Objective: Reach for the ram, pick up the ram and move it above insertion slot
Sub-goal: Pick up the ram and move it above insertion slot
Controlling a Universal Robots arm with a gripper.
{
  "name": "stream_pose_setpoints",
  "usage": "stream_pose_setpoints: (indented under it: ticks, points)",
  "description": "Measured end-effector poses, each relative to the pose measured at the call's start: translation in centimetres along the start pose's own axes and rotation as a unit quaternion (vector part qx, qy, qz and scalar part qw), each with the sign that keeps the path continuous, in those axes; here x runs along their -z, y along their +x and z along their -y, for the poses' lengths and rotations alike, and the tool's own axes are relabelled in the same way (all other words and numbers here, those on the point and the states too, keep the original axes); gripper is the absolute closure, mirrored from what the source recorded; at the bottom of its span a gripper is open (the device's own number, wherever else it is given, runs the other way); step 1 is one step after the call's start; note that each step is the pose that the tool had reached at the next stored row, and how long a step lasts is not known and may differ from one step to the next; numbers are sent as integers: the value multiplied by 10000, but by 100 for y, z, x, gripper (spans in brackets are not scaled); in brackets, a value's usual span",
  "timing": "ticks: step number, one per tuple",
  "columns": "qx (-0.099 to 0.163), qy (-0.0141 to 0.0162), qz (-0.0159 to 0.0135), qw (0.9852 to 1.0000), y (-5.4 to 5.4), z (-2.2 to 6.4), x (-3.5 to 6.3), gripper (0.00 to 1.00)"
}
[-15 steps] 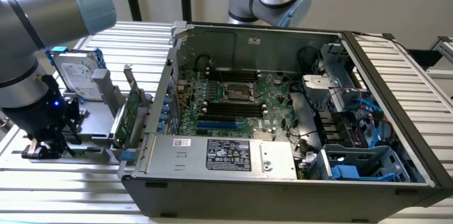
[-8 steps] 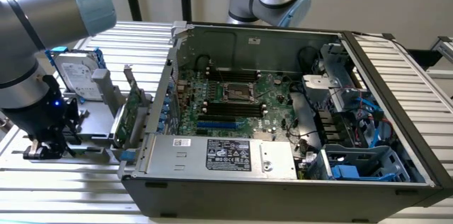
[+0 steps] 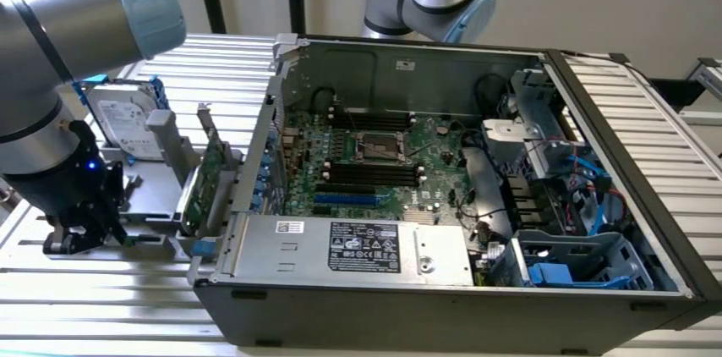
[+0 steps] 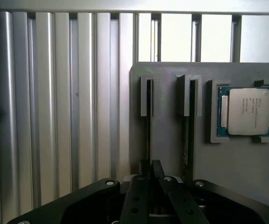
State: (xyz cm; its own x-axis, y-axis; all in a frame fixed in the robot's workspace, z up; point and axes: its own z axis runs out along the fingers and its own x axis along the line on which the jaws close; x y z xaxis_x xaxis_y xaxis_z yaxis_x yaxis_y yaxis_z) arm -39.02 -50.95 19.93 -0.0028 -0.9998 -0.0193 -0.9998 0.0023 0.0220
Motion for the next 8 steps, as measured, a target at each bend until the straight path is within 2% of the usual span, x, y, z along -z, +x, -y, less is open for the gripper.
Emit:
stream_pose_setpoints:
  ticks: [8]
  points:
    - [0,0,0,10000,0,0,-2,87]
